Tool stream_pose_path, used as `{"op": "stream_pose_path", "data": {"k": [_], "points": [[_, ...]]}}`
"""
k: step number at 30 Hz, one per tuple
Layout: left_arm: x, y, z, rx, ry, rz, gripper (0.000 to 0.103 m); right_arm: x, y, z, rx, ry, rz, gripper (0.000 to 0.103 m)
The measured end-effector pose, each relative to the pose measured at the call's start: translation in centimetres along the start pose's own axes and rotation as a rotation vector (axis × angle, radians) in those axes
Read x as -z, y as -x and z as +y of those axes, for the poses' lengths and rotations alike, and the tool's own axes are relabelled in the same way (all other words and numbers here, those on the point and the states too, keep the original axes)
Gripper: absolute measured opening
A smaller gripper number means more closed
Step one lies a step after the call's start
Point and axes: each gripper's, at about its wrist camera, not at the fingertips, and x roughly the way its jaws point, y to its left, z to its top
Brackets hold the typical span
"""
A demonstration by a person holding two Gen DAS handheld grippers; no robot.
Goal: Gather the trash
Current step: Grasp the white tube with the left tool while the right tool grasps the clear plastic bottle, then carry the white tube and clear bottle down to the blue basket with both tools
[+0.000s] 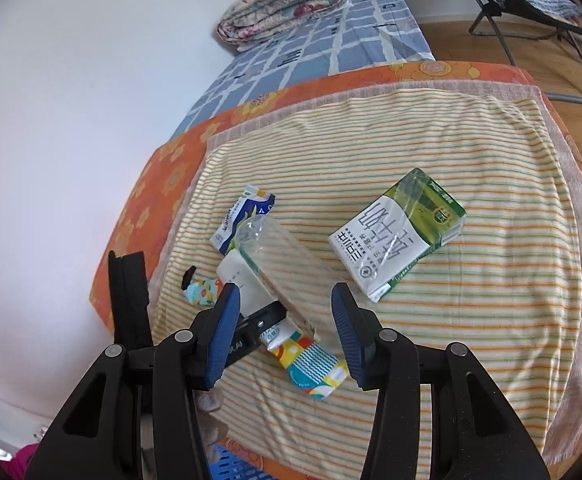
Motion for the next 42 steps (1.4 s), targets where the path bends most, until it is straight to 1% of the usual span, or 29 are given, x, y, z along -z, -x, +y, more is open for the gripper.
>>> {"op": "stream_pose_path", "data": {"k": [2,4,10,13,17,20,23,29,34,38,42], "points": [[-0.2,0.1,1.0,0.031,0.032,0.015,0.018,-0.2,-0.6,0.3,0.015,0.012,0.004,0.046],[-0.4,0.3,1.8,0.041,0.053,0.019,0.015,-0.3,-1.3,0.4,0.026,0.020,0.012,0.046],[-0.3,1.8,3.2,0.038,0.046,0.012,0.013,-0.8,-4.2,1.3,0.088,0.080,0.058,0.046],[-0.1,2.6,4.1,0.047,0.042,0.017,0.010,-0.8,-6.0,2.1,0.142,0.143,0.092,0.046],[0.2,3.8,4.9,0.050,0.017,0.011,0.010,-0.9,-8.2,3.2,0.208,0.235,0.128,0.046],[0.4,4.4,5.8,0.049,0.012,0.008,0.009,-1.0,-9.4,3.9,0.230,0.284,0.134,0.056],[0.5,4.9,6.7,0.052,0.027,0.009,0.008,-0.9,-10.7,4.7,0.252,0.323,0.143,0.062],[0.7,5.5,7.6,0.050,0.021,0.009,0.008,-0.7,-12.5,6.5,0.293,0.392,0.151,0.064],[1.0,6.0,8.0,0.049,0.017,0.005,0.008,0.0,-14.1,7.3,0.381,0.485,0.165,0.069],[1.3,6.5,7.9,0.051,-0.002,-0.003,0.008,0.0,-14.1,7.1,0.380,0.481,0.155,0.067],[1.4,7.2,7.6,0.061,-0.015,-0.017,0.008,0.2,-13.3,7.1,0.349,0.457,0.142,0.065]]}}
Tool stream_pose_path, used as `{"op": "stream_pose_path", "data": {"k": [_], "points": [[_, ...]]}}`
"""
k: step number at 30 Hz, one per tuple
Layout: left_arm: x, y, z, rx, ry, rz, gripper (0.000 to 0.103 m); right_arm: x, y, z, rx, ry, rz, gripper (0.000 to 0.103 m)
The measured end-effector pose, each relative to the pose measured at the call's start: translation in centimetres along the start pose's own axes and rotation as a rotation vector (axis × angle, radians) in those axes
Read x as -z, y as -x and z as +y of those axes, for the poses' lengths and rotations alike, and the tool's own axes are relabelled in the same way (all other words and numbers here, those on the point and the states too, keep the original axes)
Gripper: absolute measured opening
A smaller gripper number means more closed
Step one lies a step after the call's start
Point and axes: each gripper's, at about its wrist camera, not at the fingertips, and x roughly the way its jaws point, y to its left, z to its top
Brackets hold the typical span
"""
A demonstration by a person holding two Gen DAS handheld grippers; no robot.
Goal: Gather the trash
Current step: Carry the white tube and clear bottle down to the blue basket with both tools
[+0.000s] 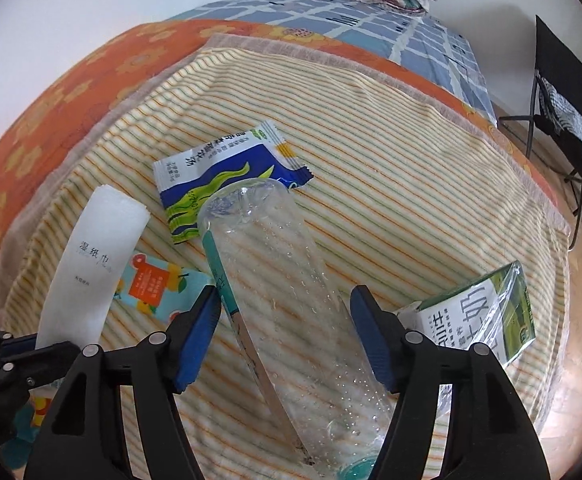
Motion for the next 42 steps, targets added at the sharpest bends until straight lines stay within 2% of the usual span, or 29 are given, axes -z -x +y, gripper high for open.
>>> {"op": "stream_pose_path", "data": {"k": [10,19,25,32,42], "points": [[1.6,3.0,-0.9,0.038,-0.049,-0.039,0.008,2.2,5.8,-0.2,-0.115,-0.102,-0.105,0.062],[5.5,6.2,-2.5,0.071,-0.138,-0.075,0.008,6.6,11.8,0.0,-0.185,-0.158,-0.193,0.059],[8.6,8.1,-3.5,0.061,-0.219,-0.126,0.008,10.0,15.3,1.6,-0.199,-0.127,-0.246,0.057],[12.1,9.0,-3.5,0.083,-0.240,-0.133,0.008,14.6,17.5,1.6,-0.255,-0.158,-0.247,0.057],[15.3,8.6,-4.7,0.067,-0.300,-0.156,0.008,20.9,17.4,0.6,-0.333,-0.258,-0.170,0.057]]}}
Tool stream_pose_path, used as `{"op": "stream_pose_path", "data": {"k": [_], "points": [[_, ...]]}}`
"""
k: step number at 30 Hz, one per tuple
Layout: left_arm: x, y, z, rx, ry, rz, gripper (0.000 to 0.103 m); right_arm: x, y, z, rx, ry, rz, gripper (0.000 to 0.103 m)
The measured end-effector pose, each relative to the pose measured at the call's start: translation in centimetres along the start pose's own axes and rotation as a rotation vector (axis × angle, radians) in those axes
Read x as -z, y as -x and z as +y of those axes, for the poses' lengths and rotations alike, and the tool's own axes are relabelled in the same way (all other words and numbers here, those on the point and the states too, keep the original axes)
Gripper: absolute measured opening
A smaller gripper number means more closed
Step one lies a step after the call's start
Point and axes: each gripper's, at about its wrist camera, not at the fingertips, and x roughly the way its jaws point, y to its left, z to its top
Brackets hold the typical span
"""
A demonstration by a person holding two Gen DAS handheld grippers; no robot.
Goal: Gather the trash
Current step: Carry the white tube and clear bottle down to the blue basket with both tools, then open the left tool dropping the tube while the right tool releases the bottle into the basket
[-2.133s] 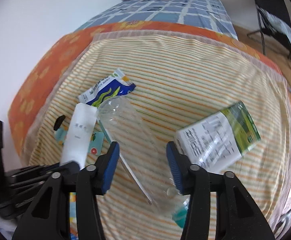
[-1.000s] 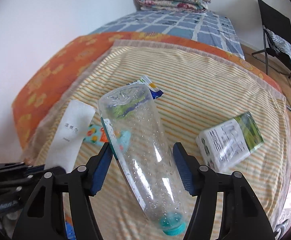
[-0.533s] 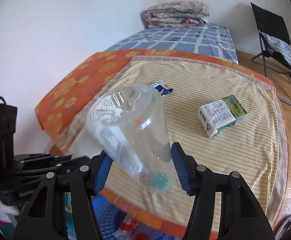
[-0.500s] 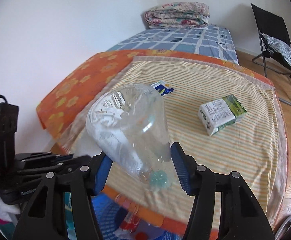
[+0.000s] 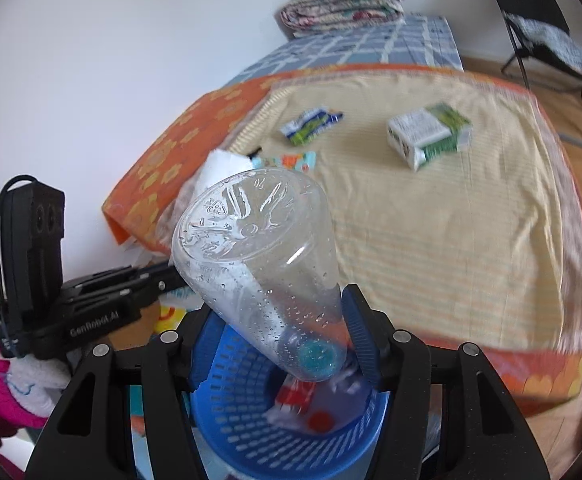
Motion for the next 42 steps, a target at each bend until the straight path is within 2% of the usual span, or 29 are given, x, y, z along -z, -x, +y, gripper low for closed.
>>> {"op": "stream_pose_path", "data": {"k": [3,16,24,32,33,35,37,42], "points": [[0.7,-0.3,-0.4,-0.012,-0.018,-0.003,0.008,1.4,-0.3,-0.3,-0.014,-0.034,0.031,0.057],[4.9,-2.3,-0.2,-0.053,-0.033,0.041,0.008,4.8,-2.3,0.3,-0.003,-0.022,0.122,0.057],[6.6,-2.2,0.1,-0.086,-0.055,0.035,0.008,6.0,-3.6,0.0,0.019,-0.028,0.167,0.057],[7.6,-2.5,0.7,-0.104,-0.043,0.072,0.008,6.6,-4.8,-0.2,0.028,-0.040,0.214,0.058],[7.6,-2.7,0.9,-0.104,-0.038,0.080,0.009,6.7,-5.0,-0.3,0.030,-0.041,0.220,0.058],[7.7,-2.9,1.2,-0.099,-0.023,0.096,0.025,6.8,-5.2,-0.3,0.032,-0.044,0.231,0.058],[7.8,-2.9,1.4,-0.099,-0.010,0.097,0.031,6.9,-5.4,-0.3,0.036,-0.044,0.240,0.058],[8.1,-3.2,1.4,-0.103,-0.014,0.117,0.032,7.1,-6.0,-0.4,0.048,-0.045,0.261,0.059]]}}
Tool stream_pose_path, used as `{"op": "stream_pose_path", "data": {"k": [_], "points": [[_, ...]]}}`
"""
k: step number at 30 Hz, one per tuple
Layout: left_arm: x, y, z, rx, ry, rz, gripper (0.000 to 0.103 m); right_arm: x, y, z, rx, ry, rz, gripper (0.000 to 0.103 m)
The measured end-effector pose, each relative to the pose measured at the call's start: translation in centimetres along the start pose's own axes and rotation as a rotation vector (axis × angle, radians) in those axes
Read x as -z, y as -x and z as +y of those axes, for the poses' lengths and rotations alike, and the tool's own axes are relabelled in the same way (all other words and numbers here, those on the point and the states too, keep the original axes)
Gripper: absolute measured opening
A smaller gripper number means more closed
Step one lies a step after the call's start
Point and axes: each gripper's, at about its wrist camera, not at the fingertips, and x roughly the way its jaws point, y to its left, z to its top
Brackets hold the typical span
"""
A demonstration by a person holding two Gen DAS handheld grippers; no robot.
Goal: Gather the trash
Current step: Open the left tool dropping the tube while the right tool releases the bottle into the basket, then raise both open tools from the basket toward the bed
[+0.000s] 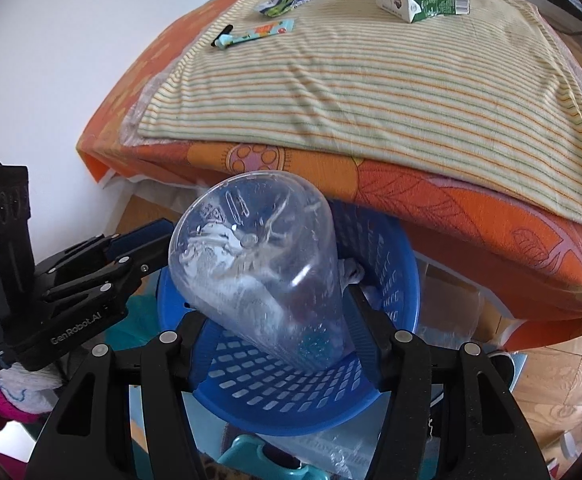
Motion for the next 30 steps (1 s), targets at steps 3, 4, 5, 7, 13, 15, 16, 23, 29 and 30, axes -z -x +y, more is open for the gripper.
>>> {"op": "stream_pose_path", "data": {"k": [3,4,5,7,13,15,16,23,29,30], "points": [[0.1,-0.1,0.1,-0.001,0.006,0.009,0.042,0.0,-0.4,-0.3,0.009,-0.019,0.014,0.059],[0.1,-0.2,0.0,-0.002,0.006,0.010,0.042,0.0,-0.6,-0.4,0.007,-0.027,0.025,0.059],[0.1,-0.2,0.0,-0.003,0.006,0.011,0.042,0.0,-0.7,-0.6,0.005,-0.035,0.031,0.059],[0.1,-0.2,0.0,-0.004,0.007,0.011,0.042,0.1,-0.8,-0.7,0.003,-0.045,0.036,0.059],[0.2,-0.3,0.1,-0.009,0.007,0.016,0.042,0.0,-0.7,-0.5,0.013,-0.028,0.033,0.059],[0.2,-0.3,0.1,-0.010,0.007,0.016,0.042,0.0,-0.7,-0.3,0.014,-0.023,0.030,0.059],[0.2,-0.3,0.2,-0.011,0.008,0.016,0.042,0.0,-0.6,-0.3,0.015,-0.019,0.028,0.059],[0.2,-0.4,0.2,-0.012,0.010,0.016,0.042,-0.1,0.1,0.0,0.016,-0.002,0.006,0.059],[0.0,-0.3,0.2,-0.012,0.011,0.015,0.042,-0.6,1.0,0.1,0.019,-0.003,-0.029,0.059],[-0.2,-0.2,0.2,-0.011,0.012,0.014,0.042,-0.7,1.3,0.1,0.020,-0.002,-0.037,0.059]]}}
